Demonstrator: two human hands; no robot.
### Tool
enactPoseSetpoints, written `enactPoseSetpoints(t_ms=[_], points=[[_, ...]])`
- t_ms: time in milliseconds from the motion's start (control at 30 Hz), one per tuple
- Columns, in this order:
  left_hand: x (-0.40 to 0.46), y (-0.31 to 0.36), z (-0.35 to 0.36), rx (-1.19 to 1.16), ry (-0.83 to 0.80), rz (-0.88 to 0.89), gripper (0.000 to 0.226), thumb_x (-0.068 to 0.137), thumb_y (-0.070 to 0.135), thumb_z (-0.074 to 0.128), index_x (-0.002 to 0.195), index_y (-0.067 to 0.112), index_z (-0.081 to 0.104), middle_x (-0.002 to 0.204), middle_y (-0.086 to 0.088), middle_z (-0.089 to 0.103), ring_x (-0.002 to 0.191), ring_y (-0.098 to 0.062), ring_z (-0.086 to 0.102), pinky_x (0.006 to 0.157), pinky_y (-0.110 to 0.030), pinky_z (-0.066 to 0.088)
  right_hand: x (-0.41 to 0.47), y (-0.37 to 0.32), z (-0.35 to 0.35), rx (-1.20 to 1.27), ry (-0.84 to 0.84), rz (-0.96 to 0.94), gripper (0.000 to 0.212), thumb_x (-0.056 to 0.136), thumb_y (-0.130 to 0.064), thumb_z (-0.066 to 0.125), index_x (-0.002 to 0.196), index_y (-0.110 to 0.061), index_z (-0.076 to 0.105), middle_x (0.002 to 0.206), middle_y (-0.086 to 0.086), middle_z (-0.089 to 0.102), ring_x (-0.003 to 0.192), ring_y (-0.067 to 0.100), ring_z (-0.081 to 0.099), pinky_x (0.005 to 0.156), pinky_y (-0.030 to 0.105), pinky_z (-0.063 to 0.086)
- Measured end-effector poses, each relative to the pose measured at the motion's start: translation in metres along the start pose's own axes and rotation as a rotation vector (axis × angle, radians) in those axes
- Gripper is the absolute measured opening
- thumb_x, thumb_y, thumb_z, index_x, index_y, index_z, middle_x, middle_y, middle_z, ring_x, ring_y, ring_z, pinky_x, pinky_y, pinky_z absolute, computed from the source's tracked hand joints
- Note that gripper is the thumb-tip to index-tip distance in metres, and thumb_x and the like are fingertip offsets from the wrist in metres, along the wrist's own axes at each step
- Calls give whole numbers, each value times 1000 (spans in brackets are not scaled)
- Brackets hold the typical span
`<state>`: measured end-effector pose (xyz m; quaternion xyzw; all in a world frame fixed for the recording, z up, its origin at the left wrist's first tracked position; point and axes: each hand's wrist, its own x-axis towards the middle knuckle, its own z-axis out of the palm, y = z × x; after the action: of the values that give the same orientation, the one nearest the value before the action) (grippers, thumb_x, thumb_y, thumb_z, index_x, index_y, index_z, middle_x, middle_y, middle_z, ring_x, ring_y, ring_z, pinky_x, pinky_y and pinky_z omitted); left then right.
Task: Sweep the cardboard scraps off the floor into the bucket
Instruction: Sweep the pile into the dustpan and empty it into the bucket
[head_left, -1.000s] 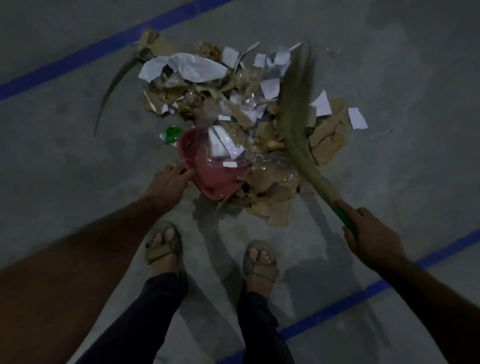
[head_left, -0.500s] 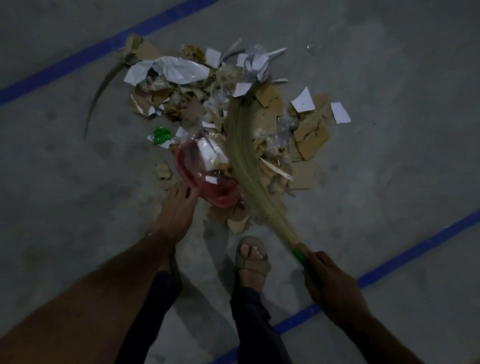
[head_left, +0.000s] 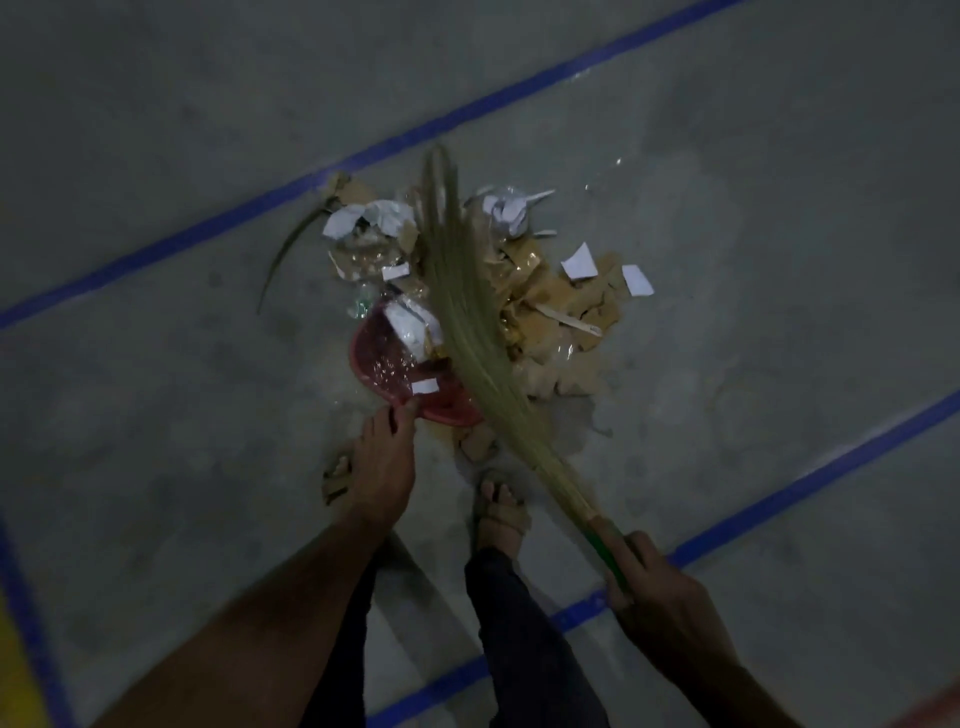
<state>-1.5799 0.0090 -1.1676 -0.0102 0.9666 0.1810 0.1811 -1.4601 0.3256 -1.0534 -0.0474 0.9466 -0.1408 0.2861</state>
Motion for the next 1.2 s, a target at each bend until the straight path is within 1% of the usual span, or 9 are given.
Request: enactPoseSetpoints(t_ms=[100,200,333,500,600,733,900,1033,1200], points=[[-33,31,-52,-192,18,-131,35,104,22,39,138,23,48,129,-14,56,116,-36,54,97,-54,49,-43,-13,-35,11,-27,34,102,70,-24,80,155,-37,26,87,-8,46,46,6,30,35,16,16],[-67,54,-92,-221,63,-135,34,104,36,31,132,26,49,127,-12,58,116,-36,55,97,-57,48,-86,-24,-60,32,-37,59,107,75,-26,79,156,-43,12,89,-8,45,48,7,30,38,19,20],[-117,70,-133,-63,171,30,43,97,6,53,138,18,46,105,-11,54,93,-28,53,77,-42,49,-142,-46,-78,39,50,73,104,81,-27,73,155,-48,3,92,-8,44,49,8,35,34,19,12],[-177,69,-178,23,272,63,46,95,4,56,139,15,47,104,-13,52,91,-31,52,74,-47,49,-211,-89,-79,42,149,52,88,99,-35,48,144,-59,-24,113,-2,51,70,17,57,51,28,41],[-217,59,-205,42,300,119,48,94,5,56,140,15,47,101,-14,52,89,-33,52,70,-46,49,-253,-121,-73,53,217,52,78,103,-38,41,146,-57,-20,123,-1,48,76,19,59,56,31,44],[-280,46,-240,101,330,174,57,88,-1,58,141,14,47,101,-14,52,88,-34,54,68,-46,49,-321,-164,-60,-2,330,87,80,103,-37,42,148,-52,-21,107,0,48,64,18,51,53,36,52],[-357,44,-270,104,345,280,58,83,-7,58,136,14,46,100,-14,52,87,-34,54,68,-45,49,-408,-199,-44,-35,397,122,80,101,-39,40,147,-51,-25,109,1,46,62,18,52,52,35,51],[-407,63,-273,116,321,375,52,88,-7,54,135,15,46,105,-13,52,90,-31,52,70,-44,50,-481,-209,-24,-58,457,222,79,98,-36,47,154,-48,-8,110,4,54,59,20,55,47,33,49],[-472,111,-252,131,286,537,46,84,-1,53,128,13,50,103,-14,52,90,-33,51,67,-44,48,-579,-201,7,-52,540,321,86,82,-36,66,156,-40,22,87,-3,54,43,12,44,39,23,25]])
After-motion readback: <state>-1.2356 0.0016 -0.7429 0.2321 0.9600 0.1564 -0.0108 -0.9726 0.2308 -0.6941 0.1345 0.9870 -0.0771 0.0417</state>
